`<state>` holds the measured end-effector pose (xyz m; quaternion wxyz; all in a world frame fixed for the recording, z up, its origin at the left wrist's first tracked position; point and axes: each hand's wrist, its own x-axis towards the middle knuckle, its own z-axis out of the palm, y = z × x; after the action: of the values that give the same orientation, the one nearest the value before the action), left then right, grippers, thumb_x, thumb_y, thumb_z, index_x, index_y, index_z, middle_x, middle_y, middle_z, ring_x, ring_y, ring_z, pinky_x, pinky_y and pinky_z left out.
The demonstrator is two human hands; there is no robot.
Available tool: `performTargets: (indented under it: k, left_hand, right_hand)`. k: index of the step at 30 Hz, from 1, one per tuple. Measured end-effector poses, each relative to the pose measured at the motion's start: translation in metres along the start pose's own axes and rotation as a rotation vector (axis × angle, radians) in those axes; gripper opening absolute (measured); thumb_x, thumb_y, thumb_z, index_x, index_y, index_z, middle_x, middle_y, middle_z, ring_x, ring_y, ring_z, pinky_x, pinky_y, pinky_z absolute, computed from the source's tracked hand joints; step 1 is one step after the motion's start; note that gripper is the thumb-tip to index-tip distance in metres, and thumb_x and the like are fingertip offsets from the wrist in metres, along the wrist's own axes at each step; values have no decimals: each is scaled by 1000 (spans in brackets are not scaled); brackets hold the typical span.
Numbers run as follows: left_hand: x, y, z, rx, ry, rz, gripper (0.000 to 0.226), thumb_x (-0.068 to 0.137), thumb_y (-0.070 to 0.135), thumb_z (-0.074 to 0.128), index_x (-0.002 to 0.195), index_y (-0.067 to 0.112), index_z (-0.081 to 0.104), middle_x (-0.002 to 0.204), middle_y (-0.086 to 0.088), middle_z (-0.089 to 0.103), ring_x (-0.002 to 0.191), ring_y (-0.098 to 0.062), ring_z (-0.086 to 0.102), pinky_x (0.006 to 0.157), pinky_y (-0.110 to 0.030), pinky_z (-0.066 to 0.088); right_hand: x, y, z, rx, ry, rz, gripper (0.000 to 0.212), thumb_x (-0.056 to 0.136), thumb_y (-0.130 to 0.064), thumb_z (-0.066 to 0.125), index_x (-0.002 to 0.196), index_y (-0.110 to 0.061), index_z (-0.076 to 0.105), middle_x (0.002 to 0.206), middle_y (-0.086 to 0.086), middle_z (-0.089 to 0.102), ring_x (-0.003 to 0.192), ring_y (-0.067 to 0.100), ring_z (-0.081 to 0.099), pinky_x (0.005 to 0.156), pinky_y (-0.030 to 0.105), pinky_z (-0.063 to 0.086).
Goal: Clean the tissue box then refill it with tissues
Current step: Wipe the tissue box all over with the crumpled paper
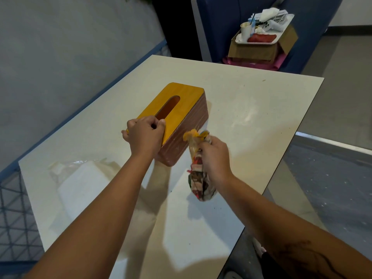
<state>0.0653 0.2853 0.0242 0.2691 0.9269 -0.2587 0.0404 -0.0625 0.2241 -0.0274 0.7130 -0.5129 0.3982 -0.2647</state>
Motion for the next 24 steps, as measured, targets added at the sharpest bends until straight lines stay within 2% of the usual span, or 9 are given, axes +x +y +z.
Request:
performTargets:
  k: [3, 6, 8, 11, 13, 16, 20, 22, 24]
  left_hand:
    - [0, 0, -1, -5, -2, -7, 25, 93, 37, 48, 74, 22, 56, 89, 5, 48, 122, -24, 37, 110, -55, 17]
    - [0, 0, -1, -8, -6, -4, 25, 92, 36, 49, 74, 21, 56, 88, 5, 48, 122, -25, 36, 110, -56, 17]
    - [-1, 0, -1, -8, -8, -6, 25, 92, 36, 49, 75, 21, 56, 89, 5, 47, 122, -25, 36, 110, -56, 18]
    - [0, -1, -1, -15, -7, -2, 25, 92, 36, 49, 73, 20, 56, 87, 5, 48, 121, -25, 36, 109, -57, 18]
    - [1, -1, 0, -12, -4, 0, 26, 92, 36, 49, 73, 20, 57, 87, 5, 49, 121, -25, 37, 109, -57, 18]
    - [1, -2, 1, -7, 3, 4, 26, 92, 37, 49, 74, 20, 58, 88, 4, 52, 120, -25, 38, 108, -55, 20]
    - [2, -3, 1, 16, 8, 19, 27, 93, 39, 47, 75, 22, 57, 95, -1, 58, 119, -24, 39, 106, -50, 23]
    - [1, -3, 1, 27, 1, 27, 27, 93, 39, 47, 74, 22, 55, 90, 3, 51, 118, -25, 40, 105, -50, 24]
    - [1, -3, 1, 42, -2, 30, 27, 93, 39, 47, 73, 22, 55, 87, 5, 48, 117, -25, 40, 106, -51, 24]
  right_hand:
    - [10, -4, 9, -73, -20, -36, 21, 92, -16, 46, 77, -4, 55, 72, 10, 48, 64, 24, 52, 59, 47, 59]
    - [0, -4, 21, -134, -41, -82, 31, 94, -22, 47, 64, -11, 48, 67, 5, 48, 64, 23, 53, 60, 51, 58]
    - [-12, 0, 25, -176, -57, -147, 35, 92, -19, 48, 58, -17, 42, 64, 1, 45, 62, 21, 50, 59, 46, 56]
    - [-23, 12, 26, -231, -155, -169, 39, 91, -12, 50, 55, -18, 38, 62, 0, 41, 57, 14, 41, 49, 21, 38]
    - [-25, 11, 22, -158, -254, -70, 29, 90, -11, 55, 60, -12, 52, 67, 5, 52, 58, 14, 48, 47, 13, 38]
    - [-18, 2, 10, 31, -356, 114, 8, 83, -9, 66, 82, -3, 70, 76, 11, 66, 64, 22, 61, 65, 27, 50]
    - [-8, -7, -12, 135, -375, 171, 24, 75, -13, 68, 96, -1, 70, 98, 23, 71, 86, 41, 67, 80, 45, 54]
    - [-1, -12, -17, 73, -295, 158, 30, 75, -18, 70, 101, -3, 68, 98, 22, 69, 83, 37, 66, 76, 43, 54]
    - [6, -20, -20, 35, -234, 134, 47, 68, -29, 77, 108, -8, 64, 101, 19, 69, 83, 34, 68, 69, 38, 56]
